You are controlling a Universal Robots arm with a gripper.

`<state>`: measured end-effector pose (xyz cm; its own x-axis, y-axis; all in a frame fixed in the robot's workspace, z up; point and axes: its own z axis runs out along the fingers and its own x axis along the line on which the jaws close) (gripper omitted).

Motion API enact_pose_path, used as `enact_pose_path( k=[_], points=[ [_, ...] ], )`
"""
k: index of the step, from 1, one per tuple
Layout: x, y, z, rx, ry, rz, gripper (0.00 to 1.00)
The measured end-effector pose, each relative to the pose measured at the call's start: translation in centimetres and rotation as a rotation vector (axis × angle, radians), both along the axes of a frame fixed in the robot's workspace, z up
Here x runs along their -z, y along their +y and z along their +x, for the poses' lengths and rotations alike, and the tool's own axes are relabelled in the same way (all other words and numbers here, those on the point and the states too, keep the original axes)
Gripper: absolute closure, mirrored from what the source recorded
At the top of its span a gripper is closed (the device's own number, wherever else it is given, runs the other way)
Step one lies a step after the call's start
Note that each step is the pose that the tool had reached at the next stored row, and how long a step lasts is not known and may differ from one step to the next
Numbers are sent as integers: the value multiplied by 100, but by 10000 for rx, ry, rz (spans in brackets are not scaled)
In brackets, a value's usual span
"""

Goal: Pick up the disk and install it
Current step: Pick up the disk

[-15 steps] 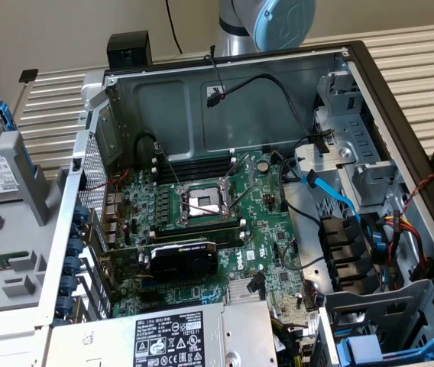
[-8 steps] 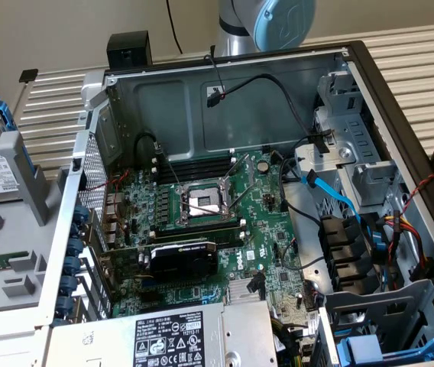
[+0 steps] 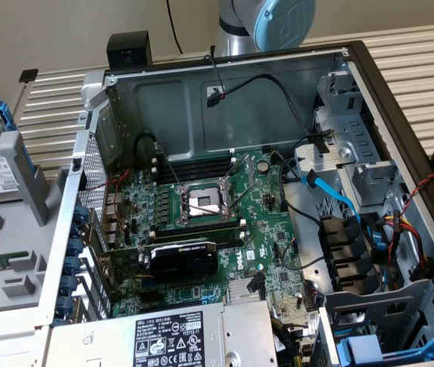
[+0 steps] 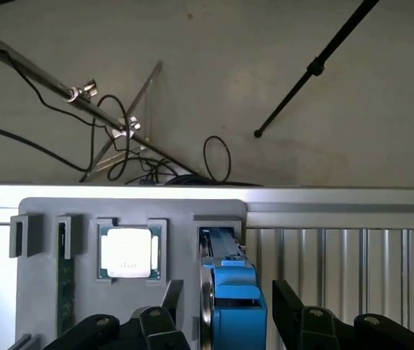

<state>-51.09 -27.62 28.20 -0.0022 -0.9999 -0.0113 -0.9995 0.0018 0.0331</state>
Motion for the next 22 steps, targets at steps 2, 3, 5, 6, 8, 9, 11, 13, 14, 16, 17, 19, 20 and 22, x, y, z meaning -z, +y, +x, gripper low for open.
enact_pose_path(
  k=[2, 3, 5, 6, 8, 9, 11, 13, 14, 16, 17, 19, 20, 22],
  points=[
    [5, 0, 4, 0, 1, 0, 40],
    [6, 0, 4, 1, 2, 0, 40],
    [8, 0, 7, 0, 1, 0, 40],
    [8, 0, 7, 0, 2, -1, 40],
    [11, 2, 9, -1, 1, 0, 40],
    [13, 5, 9, -1, 1, 0, 40],
    [15, 10, 10, 0, 1, 0, 40],
    [16, 20, 10, 2, 2, -1, 40],
    [18, 25, 9, 6, 1, 0, 40],
    [19, 27, 10, 9, 1, -2, 40],
    [19, 27, 9, 12, 2, -4, 40],
    [21, 28, 9, 25, 1, -18, 40],
    [21, 28, 9, 37, 0, -36, 40],
    [21, 27, 10, 55, -15, -57, 40]
  ],
)
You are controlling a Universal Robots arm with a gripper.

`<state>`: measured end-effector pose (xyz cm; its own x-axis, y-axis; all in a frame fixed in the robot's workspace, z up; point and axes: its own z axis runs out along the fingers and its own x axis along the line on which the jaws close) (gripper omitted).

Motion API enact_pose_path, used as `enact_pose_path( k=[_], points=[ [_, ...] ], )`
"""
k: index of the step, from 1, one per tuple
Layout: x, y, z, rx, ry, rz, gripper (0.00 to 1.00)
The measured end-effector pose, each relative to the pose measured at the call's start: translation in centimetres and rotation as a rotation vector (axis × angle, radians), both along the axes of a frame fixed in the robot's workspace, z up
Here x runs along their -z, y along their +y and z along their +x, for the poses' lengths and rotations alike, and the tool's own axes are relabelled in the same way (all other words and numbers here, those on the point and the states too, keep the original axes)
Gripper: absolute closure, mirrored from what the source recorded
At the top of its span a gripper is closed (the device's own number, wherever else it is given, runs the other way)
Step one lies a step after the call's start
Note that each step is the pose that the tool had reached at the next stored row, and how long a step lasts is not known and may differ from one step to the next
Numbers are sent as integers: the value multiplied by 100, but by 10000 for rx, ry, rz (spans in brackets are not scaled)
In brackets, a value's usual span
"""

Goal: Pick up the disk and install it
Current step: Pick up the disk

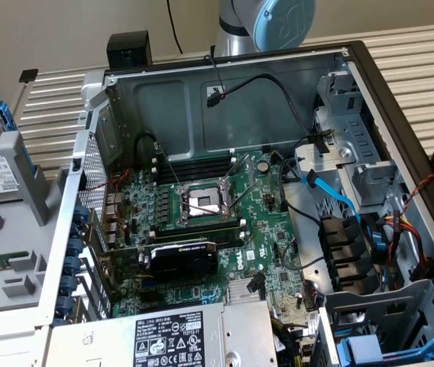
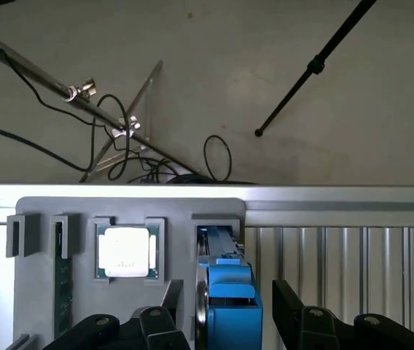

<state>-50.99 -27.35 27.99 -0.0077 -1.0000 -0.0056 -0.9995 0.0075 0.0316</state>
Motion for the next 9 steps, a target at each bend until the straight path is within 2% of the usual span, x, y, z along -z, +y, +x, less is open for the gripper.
enact_pose_path(
  k=[3, 9],
  points=[
    [3, 0, 0, 45, -37, 0, 40],
    [13, 0, 0, 55, -48, 0, 40]
  ],
)
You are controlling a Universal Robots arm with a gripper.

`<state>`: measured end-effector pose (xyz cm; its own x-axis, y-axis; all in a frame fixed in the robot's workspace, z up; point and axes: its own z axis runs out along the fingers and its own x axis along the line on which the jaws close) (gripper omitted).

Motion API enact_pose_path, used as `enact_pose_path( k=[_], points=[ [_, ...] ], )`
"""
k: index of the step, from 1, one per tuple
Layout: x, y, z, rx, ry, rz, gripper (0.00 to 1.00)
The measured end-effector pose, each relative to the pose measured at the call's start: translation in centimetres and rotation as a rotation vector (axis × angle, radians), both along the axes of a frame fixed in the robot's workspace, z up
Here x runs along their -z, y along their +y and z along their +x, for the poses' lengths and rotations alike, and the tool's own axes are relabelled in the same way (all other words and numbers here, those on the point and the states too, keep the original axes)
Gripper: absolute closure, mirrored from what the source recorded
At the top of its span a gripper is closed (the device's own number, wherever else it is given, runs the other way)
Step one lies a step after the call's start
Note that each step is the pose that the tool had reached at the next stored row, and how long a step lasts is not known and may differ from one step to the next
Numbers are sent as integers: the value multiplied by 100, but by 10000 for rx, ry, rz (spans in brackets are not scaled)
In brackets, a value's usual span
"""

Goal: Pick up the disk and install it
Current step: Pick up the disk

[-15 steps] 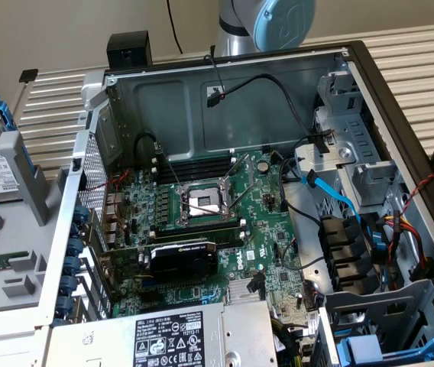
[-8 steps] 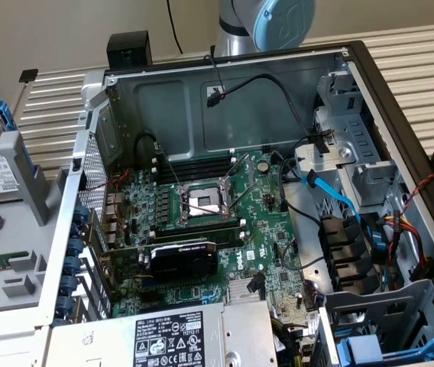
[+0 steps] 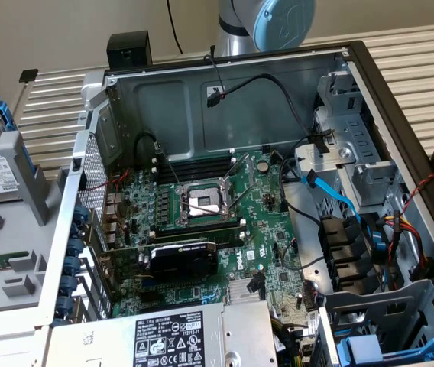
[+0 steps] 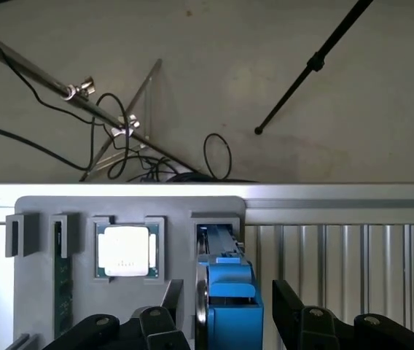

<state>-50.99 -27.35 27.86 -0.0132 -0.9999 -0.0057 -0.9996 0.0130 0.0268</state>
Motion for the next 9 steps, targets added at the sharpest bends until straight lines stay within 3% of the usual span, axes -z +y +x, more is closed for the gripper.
enact_pose_path(
  k=[9],
  points=[
    [11, 0, 2, 1, -39, 0, 40]
  ],
)
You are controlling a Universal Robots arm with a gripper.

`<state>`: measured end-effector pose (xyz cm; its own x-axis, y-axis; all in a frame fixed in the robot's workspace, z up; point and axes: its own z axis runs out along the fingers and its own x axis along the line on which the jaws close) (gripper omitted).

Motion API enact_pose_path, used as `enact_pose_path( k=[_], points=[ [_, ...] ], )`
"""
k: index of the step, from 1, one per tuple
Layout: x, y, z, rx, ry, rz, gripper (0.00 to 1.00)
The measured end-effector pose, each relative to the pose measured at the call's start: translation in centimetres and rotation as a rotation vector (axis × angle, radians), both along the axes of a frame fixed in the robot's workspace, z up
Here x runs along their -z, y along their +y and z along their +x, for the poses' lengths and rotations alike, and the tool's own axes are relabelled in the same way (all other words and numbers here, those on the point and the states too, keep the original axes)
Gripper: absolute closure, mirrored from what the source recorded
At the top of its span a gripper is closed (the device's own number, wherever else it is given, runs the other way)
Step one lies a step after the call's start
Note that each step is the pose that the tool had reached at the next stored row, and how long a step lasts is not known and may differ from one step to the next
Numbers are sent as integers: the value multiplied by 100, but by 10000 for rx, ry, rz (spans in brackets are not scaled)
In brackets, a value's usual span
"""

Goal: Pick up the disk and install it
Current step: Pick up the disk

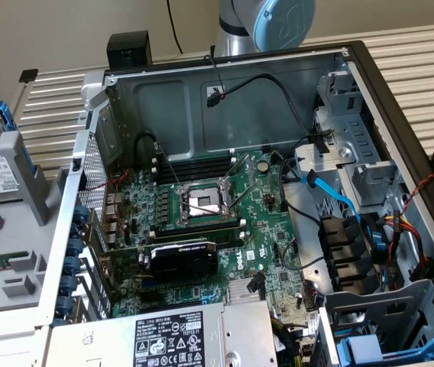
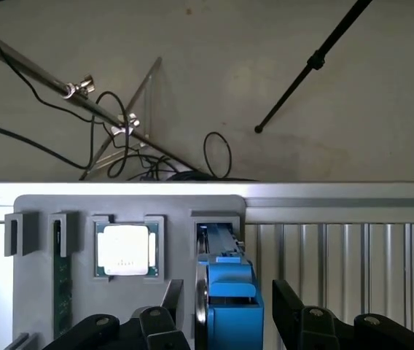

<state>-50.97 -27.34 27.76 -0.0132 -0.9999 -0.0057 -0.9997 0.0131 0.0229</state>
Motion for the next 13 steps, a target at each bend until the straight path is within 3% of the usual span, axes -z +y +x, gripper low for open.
enact_pose_path(
  k=[9, 13],
  points=[
    [4, 3, 16, 30, 7, -2, 40],
    [13, 10, 15, 120, 90, -18, 40]
  ],
)
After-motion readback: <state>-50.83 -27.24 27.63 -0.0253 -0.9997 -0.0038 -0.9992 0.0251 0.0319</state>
